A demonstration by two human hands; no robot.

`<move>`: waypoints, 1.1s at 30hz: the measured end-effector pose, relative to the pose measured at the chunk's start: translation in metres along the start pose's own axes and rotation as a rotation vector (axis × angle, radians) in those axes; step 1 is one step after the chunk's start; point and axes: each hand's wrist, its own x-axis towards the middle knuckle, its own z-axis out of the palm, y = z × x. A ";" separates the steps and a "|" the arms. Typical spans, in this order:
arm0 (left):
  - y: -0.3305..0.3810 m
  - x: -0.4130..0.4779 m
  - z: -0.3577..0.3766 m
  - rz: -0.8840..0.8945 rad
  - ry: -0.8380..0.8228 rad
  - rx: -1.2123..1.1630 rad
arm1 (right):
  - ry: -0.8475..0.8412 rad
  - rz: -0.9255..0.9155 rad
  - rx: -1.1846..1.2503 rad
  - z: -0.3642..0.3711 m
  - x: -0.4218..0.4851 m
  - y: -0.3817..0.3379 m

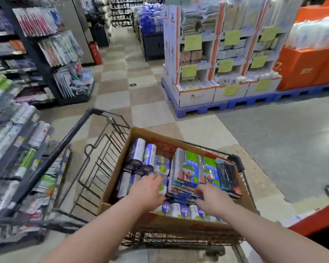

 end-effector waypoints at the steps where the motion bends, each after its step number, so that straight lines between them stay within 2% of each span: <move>1: -0.006 0.006 0.003 0.005 -0.016 0.005 | -0.013 -0.002 0.000 -0.002 0.009 -0.004; 8: -0.041 0.041 0.010 -0.061 -0.087 -0.036 | -0.061 -0.067 -0.035 -0.019 0.081 -0.032; 14: -0.069 0.059 0.016 -0.230 -0.119 -0.077 | -0.235 -0.069 0.071 -0.010 0.153 -0.043; 18: -0.080 0.075 0.015 -0.359 -0.046 -0.183 | -0.322 -0.033 0.232 -0.005 0.194 -0.064; 22: -0.087 0.091 0.017 -0.441 -0.004 -0.302 | -0.392 0.112 0.598 0.004 0.231 -0.089; 24: -0.090 0.100 0.015 -0.462 0.013 -0.334 | -0.394 0.207 0.774 0.011 0.246 -0.100; 27: -0.093 0.118 0.009 -0.487 0.023 -0.360 | -0.342 0.230 0.944 0.028 0.263 -0.109; 33: -0.095 0.161 0.002 -0.575 -0.057 -0.421 | -0.384 0.244 0.985 0.022 0.268 -0.103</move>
